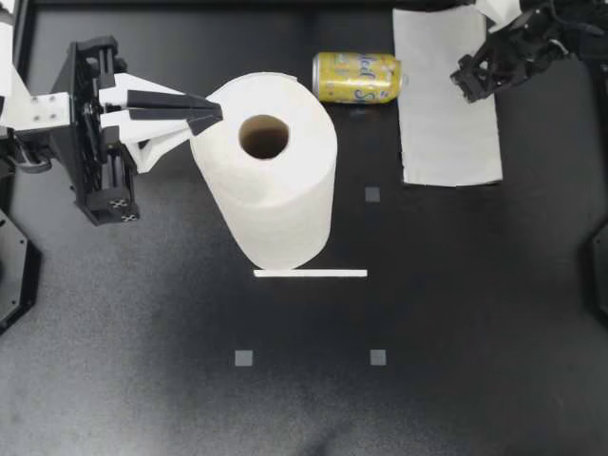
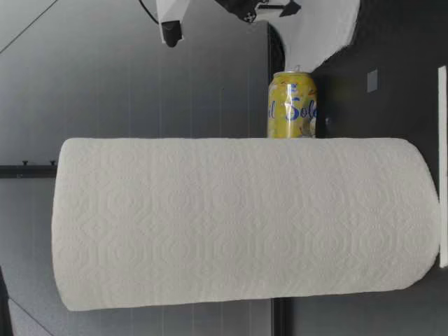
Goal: Pick up a piece of paper towel and place it on the spilled liquid.
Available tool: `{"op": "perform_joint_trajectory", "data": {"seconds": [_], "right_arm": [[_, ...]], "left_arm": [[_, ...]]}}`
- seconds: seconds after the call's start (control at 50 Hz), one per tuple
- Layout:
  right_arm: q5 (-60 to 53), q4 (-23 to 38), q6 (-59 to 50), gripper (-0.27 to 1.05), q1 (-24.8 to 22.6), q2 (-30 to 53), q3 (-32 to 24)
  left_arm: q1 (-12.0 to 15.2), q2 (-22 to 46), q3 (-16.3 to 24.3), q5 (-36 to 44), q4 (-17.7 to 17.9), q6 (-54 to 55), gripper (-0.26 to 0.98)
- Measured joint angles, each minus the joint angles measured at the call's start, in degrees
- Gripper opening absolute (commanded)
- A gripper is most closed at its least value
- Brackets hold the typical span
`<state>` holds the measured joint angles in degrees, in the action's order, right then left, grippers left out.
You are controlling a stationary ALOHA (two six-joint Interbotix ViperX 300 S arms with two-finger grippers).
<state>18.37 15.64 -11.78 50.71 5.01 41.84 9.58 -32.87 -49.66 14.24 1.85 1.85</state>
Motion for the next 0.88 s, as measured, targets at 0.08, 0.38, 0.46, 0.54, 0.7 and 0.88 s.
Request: {"op": "perform_joint_trajectory", "data": {"seconds": [0.08, 0.38, 0.46, 0.54, 0.7, 0.88], "right_arm": [[0.26, 0.0, 0.0, 0.66, 0.0, -0.18, 0.0], [10.37, 2.11, -0.53, 0.66, 0.0, -0.7, -0.62], [14.15, 4.04, -1.67, 0.66, 0.0, -1.85, -1.49], [17.93, 6.59, -3.96, 0.66, -0.62, -3.52, -2.29], [22.5, 9.23, -7.73, 0.66, -7.12, -7.29, -3.34], [28.39, 9.32, -11.69, 0.66, -17.4, -13.27, -3.34]], "left_arm": [[0.0, 0.09, -0.09, 0.0, 0.0, 0.0, 0.1], [0.0, 0.0, -0.09, 0.09, 0.0, -0.26, 0.1], [0.0, 0.0, -0.09, 0.09, 0.0, -0.26, 0.1], [-0.09, 0.0, -0.09, 0.09, 0.0, -0.26, 0.1], [0.0, 0.0, 0.0, 0.09, 0.09, -0.44, 0.1], [-0.88, 0.0, -0.09, 0.18, 0.0, -0.44, 0.1]]}}
